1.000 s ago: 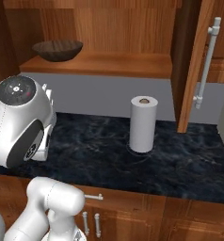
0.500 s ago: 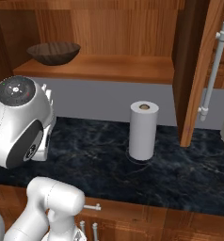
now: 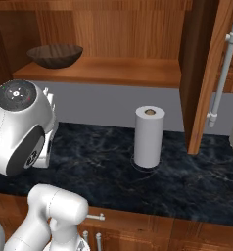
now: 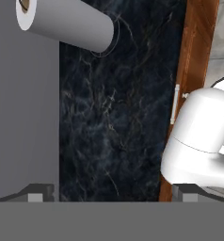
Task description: Pick up the bowls from the cabinet and place each bowl in front of a stool on the dining counter.
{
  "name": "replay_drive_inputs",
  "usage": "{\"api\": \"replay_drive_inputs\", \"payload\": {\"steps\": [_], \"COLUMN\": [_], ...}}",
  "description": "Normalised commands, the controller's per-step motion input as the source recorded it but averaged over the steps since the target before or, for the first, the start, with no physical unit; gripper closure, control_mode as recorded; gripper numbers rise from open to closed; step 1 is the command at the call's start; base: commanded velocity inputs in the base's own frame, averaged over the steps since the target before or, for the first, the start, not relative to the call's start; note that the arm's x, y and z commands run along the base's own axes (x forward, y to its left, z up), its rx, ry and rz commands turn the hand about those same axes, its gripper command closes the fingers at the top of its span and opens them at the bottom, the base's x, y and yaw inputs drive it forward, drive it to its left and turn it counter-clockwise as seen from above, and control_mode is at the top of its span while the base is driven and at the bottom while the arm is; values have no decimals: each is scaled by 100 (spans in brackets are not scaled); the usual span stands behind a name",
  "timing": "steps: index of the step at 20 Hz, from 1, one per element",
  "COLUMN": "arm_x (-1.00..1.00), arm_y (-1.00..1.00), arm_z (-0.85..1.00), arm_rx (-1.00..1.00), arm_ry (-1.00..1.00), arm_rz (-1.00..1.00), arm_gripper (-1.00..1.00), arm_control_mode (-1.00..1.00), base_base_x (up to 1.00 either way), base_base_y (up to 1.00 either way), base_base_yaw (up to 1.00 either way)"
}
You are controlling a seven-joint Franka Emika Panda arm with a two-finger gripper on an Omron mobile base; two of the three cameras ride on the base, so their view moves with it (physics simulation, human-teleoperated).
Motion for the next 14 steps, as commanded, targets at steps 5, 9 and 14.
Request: {"api": "replay_drive_inputs", "payload": {"steps": [5,9,14], "arm_x": [-14,-37,-21], "arm_y": [8,0,4], "arm_z": [1,40,82], "arm_rx": [0,5,6], "arm_ry": [-7,-15,-8], "arm_rz": [7,17,11], "arm_gripper": [-100,-100,-100], "arm_control_mode": [-100,-100,-100], "base_base_x": [3,0,0], "base_base_y": [1,0,0], "base_base_yaw": [1,0,0]}}
